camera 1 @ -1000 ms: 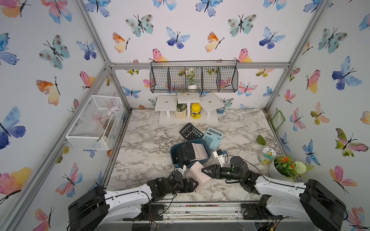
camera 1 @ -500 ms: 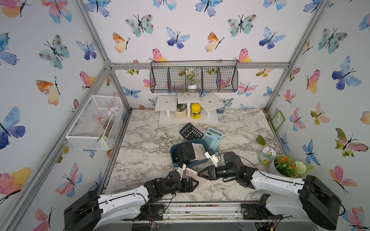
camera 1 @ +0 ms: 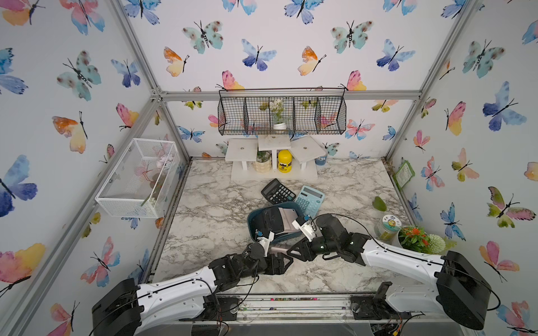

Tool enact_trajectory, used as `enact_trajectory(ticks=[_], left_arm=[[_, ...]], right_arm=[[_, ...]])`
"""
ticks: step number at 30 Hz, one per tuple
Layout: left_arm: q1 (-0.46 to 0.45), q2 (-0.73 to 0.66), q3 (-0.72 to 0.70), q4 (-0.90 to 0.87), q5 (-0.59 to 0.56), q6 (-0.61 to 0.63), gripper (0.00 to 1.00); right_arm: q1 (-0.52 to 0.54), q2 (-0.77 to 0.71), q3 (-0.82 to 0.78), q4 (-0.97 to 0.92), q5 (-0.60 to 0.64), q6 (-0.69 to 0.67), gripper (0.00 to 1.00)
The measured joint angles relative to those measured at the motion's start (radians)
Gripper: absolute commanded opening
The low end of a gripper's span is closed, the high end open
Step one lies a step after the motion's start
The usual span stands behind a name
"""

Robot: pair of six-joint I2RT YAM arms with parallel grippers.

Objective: Put the calculator in the storage box
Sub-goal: Pick up the calculator at the center of the board.

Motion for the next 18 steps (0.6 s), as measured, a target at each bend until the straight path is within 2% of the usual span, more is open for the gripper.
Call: enact_trajectory(ticks=[6, 9, 12, 14, 17, 18], left_arm=[[0.021, 0.013, 0.013, -0.019, -0.005, 0.024, 0.86], [0.038, 0.011, 0.017, -0.028, -0.005, 0.035, 0.86], [0.047, 0.006, 0.032, -0.049, -0.005, 0.047, 0.87], [0.053, -0.005, 0.051, -0.069, -0.005, 0.063, 0.89], [0.07, -0.048, 0.092, -0.119, -0.003, 0.107, 0.99], [0.077, -0.066, 0.109, -0.136, 0.0, 0.119, 0.99]], right_arm=[[0.001, 0.0, 0.007, -0.055, 0.082, -0.094, 0.44], [0.001, -0.002, 0.01, -0.061, 0.121, -0.135, 0.37], [0.002, -0.008, 0.018, -0.068, 0.138, -0.167, 0.22], [0.002, -0.016, 0.025, -0.07, 0.145, -0.185, 0.18], [0.0, -0.025, 0.035, -0.089, 0.149, -0.196, 0.15], [0.0, -0.027, 0.039, -0.099, 0.149, -0.2, 0.14]])
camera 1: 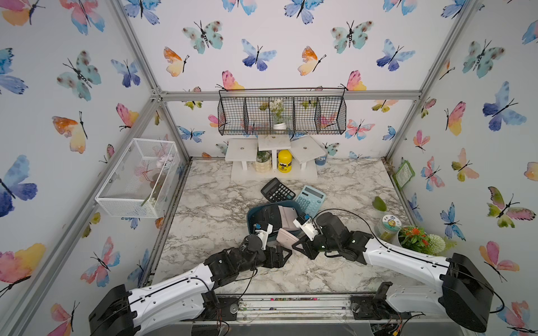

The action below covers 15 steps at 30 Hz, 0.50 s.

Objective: Put the calculator in the storage box
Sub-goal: Place the calculator in the storage box.

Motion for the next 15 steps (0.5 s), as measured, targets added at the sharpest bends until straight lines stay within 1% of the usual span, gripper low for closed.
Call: enact_trajectory(ticks=[4, 7, 10, 14, 15], left_arm=[[0.028, -0.061, 0.077, -0.061, 0.011, 0.06, 0.99], [0.068, -0.058, 0.158, -0.133, 0.047, 0.109, 0.99], [0.136, -0.003, 0.293, -0.234, 0.112, 0.175, 0.99], [0.187, 0.095, 0.481, -0.387, 0.172, 0.291, 0.99], [0.193, 0.109, 0.507, -0.409, 0.182, 0.313, 0.98]], right_arm=[[0.0, -0.004, 0.031, -0.071, 0.002, -0.023, 0.11], [0.0, -0.006, 0.062, -0.132, 0.001, -0.041, 0.1], [0.0, -0.006, 0.11, -0.195, -0.013, -0.062, 0.1], [0.0, 0.0, 0.209, -0.29, -0.047, -0.106, 0.1], [0.0, 0.002, 0.238, -0.314, -0.053, -0.121, 0.1]])
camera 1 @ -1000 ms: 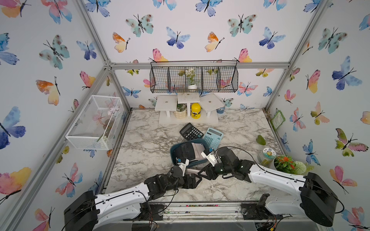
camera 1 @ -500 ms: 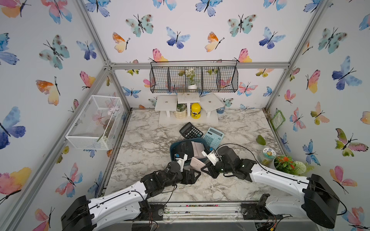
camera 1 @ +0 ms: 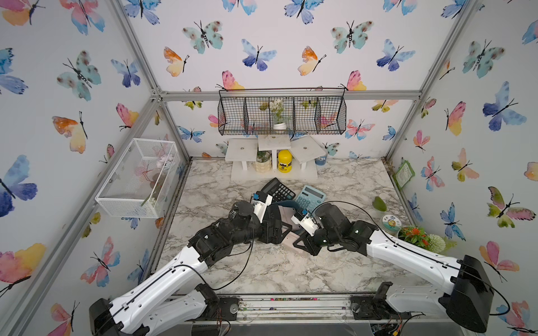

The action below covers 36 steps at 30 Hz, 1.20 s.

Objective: Put the calculator in the storage box
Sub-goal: Place the calculator in the storage box.

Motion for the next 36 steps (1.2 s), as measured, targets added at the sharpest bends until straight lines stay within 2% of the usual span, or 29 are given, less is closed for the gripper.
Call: enact_trajectory(ticks=[3, 8, 13, 17, 29, 36], left_arm=[[0.029, 0.061, 0.098, -0.097, 0.063, 0.098, 0.99], [0.039, 0.121, 0.149, -0.201, 0.129, 0.224, 0.98], [0.038, 0.148, 0.151, -0.24, 0.215, 0.282, 0.93], [0.034, 0.138, 0.146, -0.244, 0.242, 0.301, 0.87], [0.036, 0.019, 0.069, -0.198, 0.343, 0.291, 0.39], [0.04, -0.056, 0.017, -0.16, 0.483, 0.311, 0.13]], right_arm=[[0.0, 0.004, 0.077, -0.061, -0.021, -0.039, 0.1], [0.0, 0.007, 0.195, -0.183, -0.055, -0.108, 0.11], [0.0, 0.004, 0.257, -0.26, -0.079, -0.147, 0.13], [0.0, -0.016, 0.272, -0.296, -0.111, -0.166, 0.13], [0.0, -0.026, 0.302, -0.335, -0.235, -0.222, 0.16], [-0.008, -0.006, 0.344, -0.412, -0.363, -0.322, 0.19]])
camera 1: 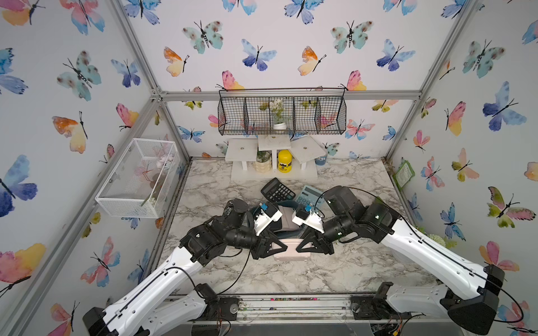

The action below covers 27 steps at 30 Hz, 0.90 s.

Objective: Put the calculator in the storage box
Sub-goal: Place the calculator in the storage box.

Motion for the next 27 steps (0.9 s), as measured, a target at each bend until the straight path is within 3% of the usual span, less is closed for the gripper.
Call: enact_trajectory(ticks=[5, 11, 17, 18, 27], left_arm=[[0.013, -0.034, -0.021, 0.037, 0.029, -0.058, 0.08], [0.038, -0.016, -0.029, 0.091, 0.019, -0.113, 0.04], [0.099, 0.0, -0.055, 0.153, 0.016, -0.161, 0.03], [0.111, 0.008, -0.068, 0.17, 0.016, -0.174, 0.03], [0.127, 0.067, -0.093, 0.308, -0.132, -0.357, 0.02]], right_arm=[[-0.005, 0.066, 0.063, -0.005, -0.016, -0.045, 0.32], [-0.032, 0.15, 0.103, 0.038, -0.013, -0.058, 0.62], [-0.11, 0.138, 0.1, 0.122, 0.091, 0.023, 0.87], [-0.131, 0.132, 0.098, 0.134, 0.117, 0.045, 0.96], [-0.268, 0.062, 0.049, 0.195, 0.43, 0.248, 0.98]])
